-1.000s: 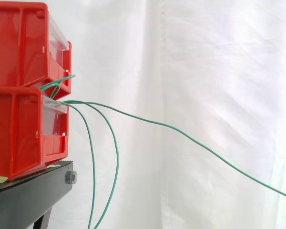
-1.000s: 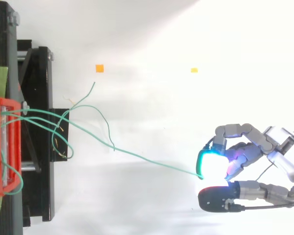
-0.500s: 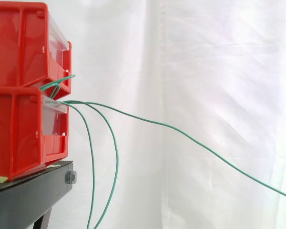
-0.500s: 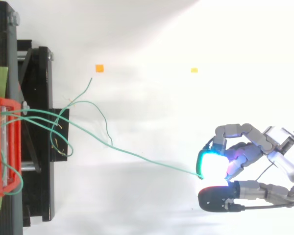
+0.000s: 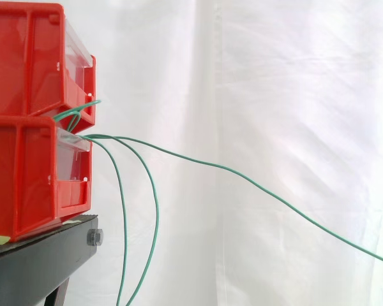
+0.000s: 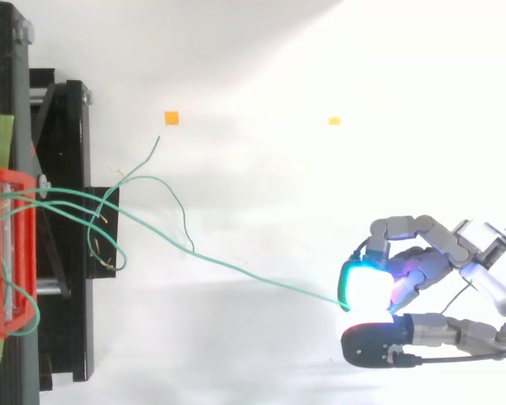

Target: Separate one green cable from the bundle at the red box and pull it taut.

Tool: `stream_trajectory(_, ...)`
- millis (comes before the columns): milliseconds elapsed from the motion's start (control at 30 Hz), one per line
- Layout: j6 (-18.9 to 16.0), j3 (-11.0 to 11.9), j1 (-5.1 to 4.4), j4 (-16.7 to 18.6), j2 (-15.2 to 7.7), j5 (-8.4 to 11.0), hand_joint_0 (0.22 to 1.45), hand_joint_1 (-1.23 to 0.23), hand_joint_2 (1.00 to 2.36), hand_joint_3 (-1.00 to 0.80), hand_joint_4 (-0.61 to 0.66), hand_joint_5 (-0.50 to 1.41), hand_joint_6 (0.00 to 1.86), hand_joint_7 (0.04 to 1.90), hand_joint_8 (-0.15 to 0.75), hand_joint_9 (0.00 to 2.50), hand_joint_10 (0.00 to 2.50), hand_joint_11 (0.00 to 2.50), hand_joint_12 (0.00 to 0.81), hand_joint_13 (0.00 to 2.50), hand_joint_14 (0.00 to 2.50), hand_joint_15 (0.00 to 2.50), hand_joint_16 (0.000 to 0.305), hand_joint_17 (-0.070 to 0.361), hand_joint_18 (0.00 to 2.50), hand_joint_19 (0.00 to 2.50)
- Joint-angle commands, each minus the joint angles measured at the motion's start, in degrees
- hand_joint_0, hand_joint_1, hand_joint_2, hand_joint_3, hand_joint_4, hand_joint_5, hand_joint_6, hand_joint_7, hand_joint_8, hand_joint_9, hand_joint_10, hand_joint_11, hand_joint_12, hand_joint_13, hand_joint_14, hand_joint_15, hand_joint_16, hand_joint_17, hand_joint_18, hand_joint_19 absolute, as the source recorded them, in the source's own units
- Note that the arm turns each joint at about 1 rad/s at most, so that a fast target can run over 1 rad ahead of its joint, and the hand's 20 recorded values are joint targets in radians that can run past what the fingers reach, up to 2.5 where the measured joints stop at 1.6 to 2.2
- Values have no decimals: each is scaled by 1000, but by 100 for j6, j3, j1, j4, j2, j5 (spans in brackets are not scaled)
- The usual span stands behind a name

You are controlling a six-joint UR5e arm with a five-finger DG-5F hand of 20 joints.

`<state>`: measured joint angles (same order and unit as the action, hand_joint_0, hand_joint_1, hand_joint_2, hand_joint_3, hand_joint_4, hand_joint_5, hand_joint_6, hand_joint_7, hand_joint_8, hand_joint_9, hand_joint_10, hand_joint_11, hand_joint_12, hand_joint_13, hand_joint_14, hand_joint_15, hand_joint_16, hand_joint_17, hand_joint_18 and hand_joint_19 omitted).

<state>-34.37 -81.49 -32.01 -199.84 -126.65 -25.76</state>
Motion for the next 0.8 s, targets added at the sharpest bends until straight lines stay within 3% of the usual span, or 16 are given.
stream_trajectory(0,0,1,1,-3,0,0,674,-762,1004,-430,75,-64,937,1265,321,1414,18,578,271,941,22,634,33,75,614,688)
stream_trajectory(367,-9,1,1,-3,0,-8,671,-759,1003,-445,65,-66,941,1243,295,1365,15,470,261,893,23,615,33,75,565,692)
stream_trajectory(500,0,1,1,-3,-9,0,670,-757,1005,-437,74,-66,941,1244,256,1347,9,294,278,934,21,612,33,75,584,681)
stream_trajectory(633,-9,1,1,-3,0,-8,668,-750,1004,-439,69,-66,944,1223,278,1338,13,408,265,873,22,574,32,71,575,655)
stream_trajectory(667,-9,1,1,-12,0,-17,667,-751,1004,-437,66,-67,944,1225,253,1360,9,272,264,877,22,578,32,71,574,665)
stream_trajectory(767,0,1,1,-3,0,0,668,-751,1005,-437,74,-67,944,1221,237,1372,7,219,264,942,24,628,32,71,591,673)
